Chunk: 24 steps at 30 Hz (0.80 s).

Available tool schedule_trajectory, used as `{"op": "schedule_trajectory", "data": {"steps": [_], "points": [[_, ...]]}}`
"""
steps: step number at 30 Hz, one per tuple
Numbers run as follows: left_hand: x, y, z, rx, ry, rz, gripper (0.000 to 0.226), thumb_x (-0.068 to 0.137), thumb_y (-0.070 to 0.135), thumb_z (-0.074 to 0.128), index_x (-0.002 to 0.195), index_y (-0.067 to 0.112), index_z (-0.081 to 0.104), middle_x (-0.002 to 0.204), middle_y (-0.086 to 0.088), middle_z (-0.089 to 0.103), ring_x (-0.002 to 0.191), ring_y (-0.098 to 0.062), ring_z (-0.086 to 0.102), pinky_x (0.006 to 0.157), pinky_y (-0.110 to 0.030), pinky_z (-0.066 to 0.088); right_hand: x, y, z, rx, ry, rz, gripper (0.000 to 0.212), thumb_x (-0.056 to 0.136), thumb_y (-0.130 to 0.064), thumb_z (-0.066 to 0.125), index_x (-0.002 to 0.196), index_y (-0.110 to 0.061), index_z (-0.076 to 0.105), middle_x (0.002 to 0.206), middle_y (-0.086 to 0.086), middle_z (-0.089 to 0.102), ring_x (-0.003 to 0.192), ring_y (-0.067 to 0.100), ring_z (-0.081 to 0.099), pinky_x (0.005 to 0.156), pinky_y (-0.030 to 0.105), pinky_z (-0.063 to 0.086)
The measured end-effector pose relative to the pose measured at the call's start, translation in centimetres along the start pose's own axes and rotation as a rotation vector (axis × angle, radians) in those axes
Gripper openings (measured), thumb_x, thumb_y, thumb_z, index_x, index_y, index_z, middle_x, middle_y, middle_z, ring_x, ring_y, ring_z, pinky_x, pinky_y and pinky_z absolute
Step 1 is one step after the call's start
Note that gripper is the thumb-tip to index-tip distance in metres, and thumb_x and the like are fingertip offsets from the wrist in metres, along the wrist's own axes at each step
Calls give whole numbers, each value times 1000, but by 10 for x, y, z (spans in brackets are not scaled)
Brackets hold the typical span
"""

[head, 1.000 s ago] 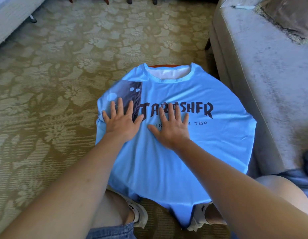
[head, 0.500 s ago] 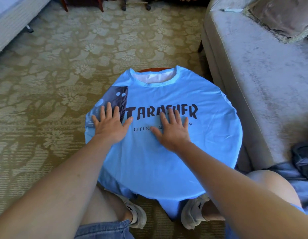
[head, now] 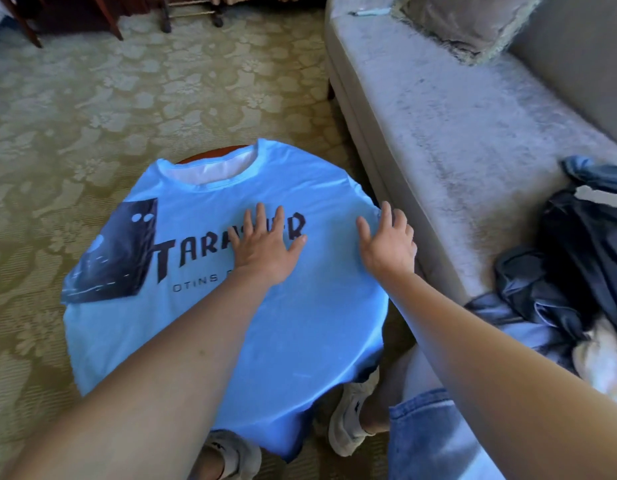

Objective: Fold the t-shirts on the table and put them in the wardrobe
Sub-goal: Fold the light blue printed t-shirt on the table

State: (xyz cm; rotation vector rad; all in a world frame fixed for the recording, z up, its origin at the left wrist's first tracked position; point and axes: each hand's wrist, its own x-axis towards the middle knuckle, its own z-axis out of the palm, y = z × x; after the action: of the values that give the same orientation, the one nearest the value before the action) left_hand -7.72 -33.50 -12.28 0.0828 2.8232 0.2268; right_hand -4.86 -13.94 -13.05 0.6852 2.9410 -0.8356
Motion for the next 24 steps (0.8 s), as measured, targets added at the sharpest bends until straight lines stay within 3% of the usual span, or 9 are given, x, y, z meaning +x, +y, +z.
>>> {"op": "schedule_trajectory", "data": {"steps": [3,7,14,18,20,22,24], "points": [[9,23,9,-4,-3,-7,73,95,68,20,155,34,-6,162,-1,-20,149,-25,-16,117,-58,-7,15,12,-9,254,-141,112,71,99,-59,30,156,-25,7,153,13,31,137,34,35,109,46,30],[9,29,24,59,62,-27,72,95,67,14,155,32,-4,162,-3,-18,148,-26,-18,116,-59,-10,33,19,-13,514,-315,135,70,99,-59,31,157,-28,4,158,3,29,144,26,31,113,34,23],[9,28,29,58,132,-28,70,96,65,16,156,32,2,163,-2,-13,149,-24,-15,117,-56,-9,57,17,-3,665,-360,106,71,98,-60,35,156,-29,10,159,-1,28,146,20,27,119,36,20],[9,29,30,54,138,-29,70,96,65,17,156,31,3,163,-3,-12,149,-24,-15,117,-56,-9,65,15,-3,623,-323,120,73,98,-57,36,156,-18,15,161,5,21,148,22,20,118,34,15],[9,29,30,57,132,-31,69,96,64,17,156,31,2,163,-3,-13,149,-24,-16,116,-56,-10,61,7,-6,548,-213,47,75,98,-55,40,156,-14,14,162,9,15,149,22,14,118,33,12],[10,29,29,41,126,-24,67,98,60,17,156,31,3,163,-2,-12,149,-24,-15,116,-55,-10,52,-5,-10,282,-78,-153,75,99,-54,38,155,-11,13,162,14,13,149,26,10,119,36,9],[10,27,25,-10,122,-7,62,101,52,20,156,28,6,164,-3,-7,150,-23,-10,119,-54,-7,40,-19,-8,-101,-43,-463,75,98,-57,32,155,-10,15,162,13,13,149,28,9,120,44,10]]}}
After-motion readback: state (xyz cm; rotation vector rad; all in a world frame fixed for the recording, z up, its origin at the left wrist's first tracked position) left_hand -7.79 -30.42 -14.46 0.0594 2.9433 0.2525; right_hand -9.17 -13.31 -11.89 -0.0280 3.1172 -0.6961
